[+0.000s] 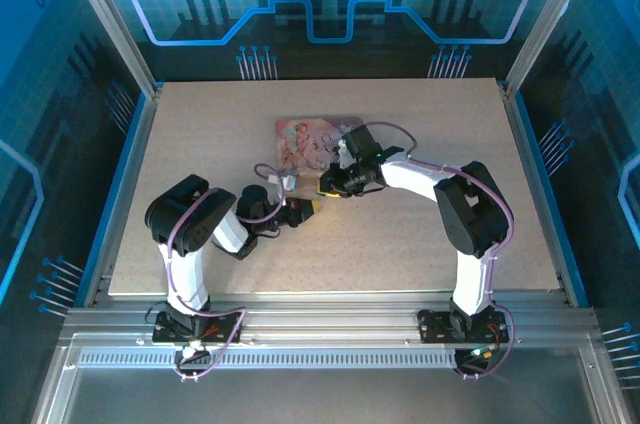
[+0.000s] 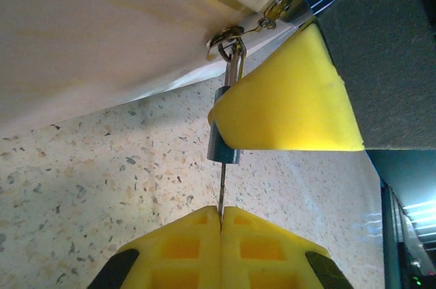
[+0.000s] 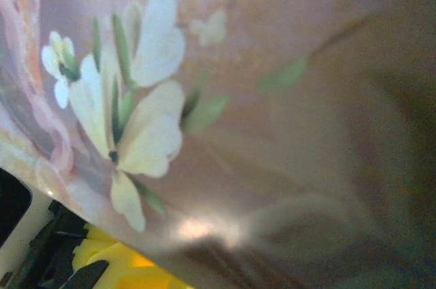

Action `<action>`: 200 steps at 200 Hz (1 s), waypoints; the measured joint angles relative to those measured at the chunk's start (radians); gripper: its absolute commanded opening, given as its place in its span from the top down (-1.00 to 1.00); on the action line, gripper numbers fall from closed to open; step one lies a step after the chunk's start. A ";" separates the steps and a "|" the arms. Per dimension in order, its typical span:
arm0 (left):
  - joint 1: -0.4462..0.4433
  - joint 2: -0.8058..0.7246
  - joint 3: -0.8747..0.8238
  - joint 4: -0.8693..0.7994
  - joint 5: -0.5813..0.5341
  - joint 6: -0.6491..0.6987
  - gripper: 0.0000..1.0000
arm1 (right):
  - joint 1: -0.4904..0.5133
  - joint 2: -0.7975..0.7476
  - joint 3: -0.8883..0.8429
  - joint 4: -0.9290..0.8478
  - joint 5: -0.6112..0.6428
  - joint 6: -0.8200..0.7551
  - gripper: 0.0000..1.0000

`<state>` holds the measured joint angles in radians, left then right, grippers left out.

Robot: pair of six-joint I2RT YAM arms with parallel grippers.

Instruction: Unlock the padlock with the key

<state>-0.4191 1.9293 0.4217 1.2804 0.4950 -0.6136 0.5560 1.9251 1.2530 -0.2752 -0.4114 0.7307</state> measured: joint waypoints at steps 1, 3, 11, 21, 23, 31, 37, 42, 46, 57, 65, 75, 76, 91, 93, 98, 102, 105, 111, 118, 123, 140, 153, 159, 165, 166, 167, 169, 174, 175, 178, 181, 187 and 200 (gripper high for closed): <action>0.002 0.000 0.000 0.000 0.003 0.000 1.00 | 0.000 0.000 0.000 0.000 0.000 0.000 1.00; 0.004 0.000 0.000 -0.002 0.007 -0.002 1.00 | 0.001 0.002 0.000 0.000 0.000 -0.002 1.00; 0.011 0.000 0.000 -0.005 0.020 -0.010 1.00 | 0.002 0.005 0.005 -0.003 0.000 -0.006 1.00; 0.016 -0.002 0.000 -0.015 0.031 -0.014 1.00 | 0.005 0.010 0.010 -0.008 0.000 -0.013 1.00; 0.017 -0.002 0.000 -0.017 0.032 -0.014 1.00 | 0.006 0.011 0.012 -0.008 0.000 -0.014 1.00; 0.020 -0.004 0.001 -0.025 0.038 -0.017 1.00 | 0.008 0.014 0.017 -0.014 0.002 -0.019 1.00; 0.021 -0.006 0.001 -0.029 0.042 -0.019 1.00 | 0.009 0.016 0.021 -0.020 0.005 -0.021 1.00; 0.022 -0.006 0.002 -0.030 0.046 -0.024 1.00 | 0.011 0.017 0.025 -0.027 0.005 -0.024 1.00; 0.022 -0.006 0.002 -0.032 0.047 -0.026 1.00 | 0.011 0.018 0.027 -0.031 0.007 -0.024 1.00; 0.022 -0.006 0.003 -0.037 0.052 -0.042 1.00 | 0.013 0.021 0.031 -0.037 0.009 -0.028 1.00; 0.022 -0.006 0.004 -0.041 0.052 -0.045 1.00 | 0.013 0.022 0.031 -0.037 0.009 -0.030 1.00; 0.022 -0.006 0.005 -0.043 0.051 -0.048 1.00 | 0.013 0.023 0.031 -0.037 0.009 -0.032 1.00; 0.022 -0.006 0.005 -0.043 0.051 -0.048 1.00 | 0.013 0.023 0.031 -0.037 0.009 -0.032 1.00; 0.021 -0.006 0.006 -0.043 0.048 -0.058 1.00 | 0.013 0.024 0.032 -0.037 0.010 -0.032 1.00; 0.020 -0.006 0.006 -0.043 0.048 -0.061 1.00 | 0.013 0.024 0.032 -0.038 0.011 -0.033 1.00; 0.019 -0.006 0.006 -0.043 0.045 -0.066 1.00 | 0.014 0.024 0.032 -0.039 0.012 -0.034 1.00; 0.018 -0.006 0.007 -0.045 0.045 -0.069 1.00 | 0.014 0.024 0.032 -0.040 0.014 -0.035 1.00; 0.017 -0.006 0.008 -0.046 0.043 -0.070 1.00 | 0.014 0.024 0.032 -0.041 0.016 -0.035 1.00; 0.015 -0.006 0.008 -0.046 0.041 -0.077 1.00 | 0.014 0.024 0.032 -0.042 0.017 -0.035 1.00; 0.012 -0.006 0.008 -0.047 0.037 -0.085 1.00 | 0.014 0.024 0.032 -0.042 0.019 -0.035 1.00; 0.010 -0.006 0.009 -0.048 0.034 -0.091 1.00 | 0.014 0.024 0.030 -0.042 0.021 -0.035 1.00; 0.001 -0.008 0.009 -0.055 0.020 -0.097 1.00 | 0.015 0.024 0.016 -0.025 0.027 -0.031 1.00; -0.012 -0.014 0.009 -0.067 -0.011 -0.092 1.00 | 0.015 0.018 -0.003 0.005 0.030 -0.022 1.00; -0.021 -0.020 0.009 -0.078 -0.033 -0.084 1.00 | 0.015 0.014 -0.014 0.022 0.030 -0.018 1.00; -0.032 -0.029 0.009 -0.092 -0.059 -0.066 1.00 | 0.015 0.010 -0.024 0.037 0.030 -0.012 1.00; -0.035 -0.031 0.009 -0.096 -0.066 -0.060 1.00 | 0.015 0.009 -0.026 0.042 0.029 -0.011 1.00; -0.037 -0.033 0.009 -0.098 -0.069 -0.057 1.00 | 0.015 0.008 -0.027 0.043 0.029 -0.010 1.00; -0.041 -0.037 0.008 -0.106 -0.080 -0.050 1.00 | 0.016 0.006 -0.031 0.048 0.029 -0.006 1.00; -0.053 -0.046 0.008 -0.118 -0.105 -0.031 1.00 | 0.015 0.005 -0.037 0.058 0.029 -0.003 1.00; -0.055 -0.047 0.008 -0.120 -0.109 -0.028 1.00 | 0.015 0.003 -0.039 0.061 0.028 0.000 1.00; -0.061 -0.052 0.008 -0.127 -0.125 -0.016 1.00 | 0.016 0.002 -0.042 0.066 0.028 0.003 1.00; -0.067 -0.056 0.007 -0.132 -0.139 -0.007 1.00 | 0.015 0.000 -0.046 0.070 0.028 0.005 1.00; -0.078 -0.059 0.005 -0.132 -0.164 0.013 1.00 | 0.016 -0.003 -0.054 0.084 0.027 0.011 1.00; -0.090 -0.058 -0.005 -0.117 -0.201 0.038 1.00 | 0.015 -0.008 -0.069 0.107 0.027 0.020 1.00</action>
<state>-0.5095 1.8709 0.4171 1.1633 0.2935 -0.5758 0.5713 1.9167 1.1843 -0.1680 -0.3843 0.7506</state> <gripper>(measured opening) 0.044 0.159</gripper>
